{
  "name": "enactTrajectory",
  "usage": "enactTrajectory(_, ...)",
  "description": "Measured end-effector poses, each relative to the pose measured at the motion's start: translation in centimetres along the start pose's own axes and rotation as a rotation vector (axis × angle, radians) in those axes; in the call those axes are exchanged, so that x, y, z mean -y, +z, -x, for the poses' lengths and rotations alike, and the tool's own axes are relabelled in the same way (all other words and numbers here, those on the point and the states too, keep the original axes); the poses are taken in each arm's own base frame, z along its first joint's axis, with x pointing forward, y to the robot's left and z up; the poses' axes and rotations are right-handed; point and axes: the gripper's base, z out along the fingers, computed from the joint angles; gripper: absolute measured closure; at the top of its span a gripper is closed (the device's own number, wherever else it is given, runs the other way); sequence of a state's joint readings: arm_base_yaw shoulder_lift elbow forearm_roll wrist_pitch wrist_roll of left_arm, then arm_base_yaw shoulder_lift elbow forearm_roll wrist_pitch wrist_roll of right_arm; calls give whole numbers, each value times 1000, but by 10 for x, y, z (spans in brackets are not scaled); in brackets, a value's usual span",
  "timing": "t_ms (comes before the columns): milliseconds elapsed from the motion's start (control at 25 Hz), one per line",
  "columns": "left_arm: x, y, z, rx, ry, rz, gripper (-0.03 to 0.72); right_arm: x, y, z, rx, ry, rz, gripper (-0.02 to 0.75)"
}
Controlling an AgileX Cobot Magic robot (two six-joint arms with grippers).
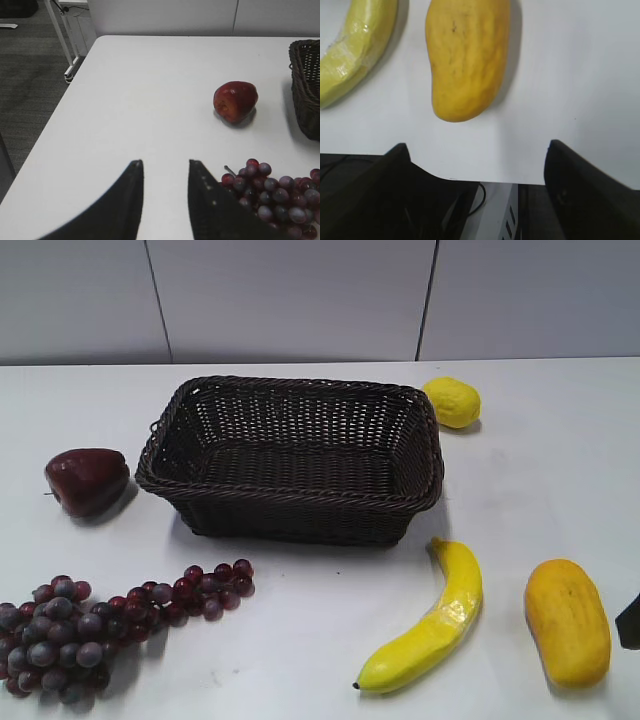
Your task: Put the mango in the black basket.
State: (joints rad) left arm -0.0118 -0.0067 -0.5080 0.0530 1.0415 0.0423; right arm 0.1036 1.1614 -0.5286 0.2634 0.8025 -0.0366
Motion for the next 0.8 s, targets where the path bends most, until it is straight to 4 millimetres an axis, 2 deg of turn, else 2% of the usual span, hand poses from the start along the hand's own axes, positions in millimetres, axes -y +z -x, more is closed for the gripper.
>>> enactTrajectory(240,0,0,0,0,0,0,448,-18,39,13,-29,-3,-34,108)
enactTrajectory(400,0,0,0,0,0,0,448,-18,61,20,-59,7,-114,108)
enactTrajectory(640,0,0,0,0,0,0,448,-21,87,43,-90,33,-143,108)
enactTrajectory(800,0,0,0,0,0,0,448,-20,108,48,-167,53,-173,119)
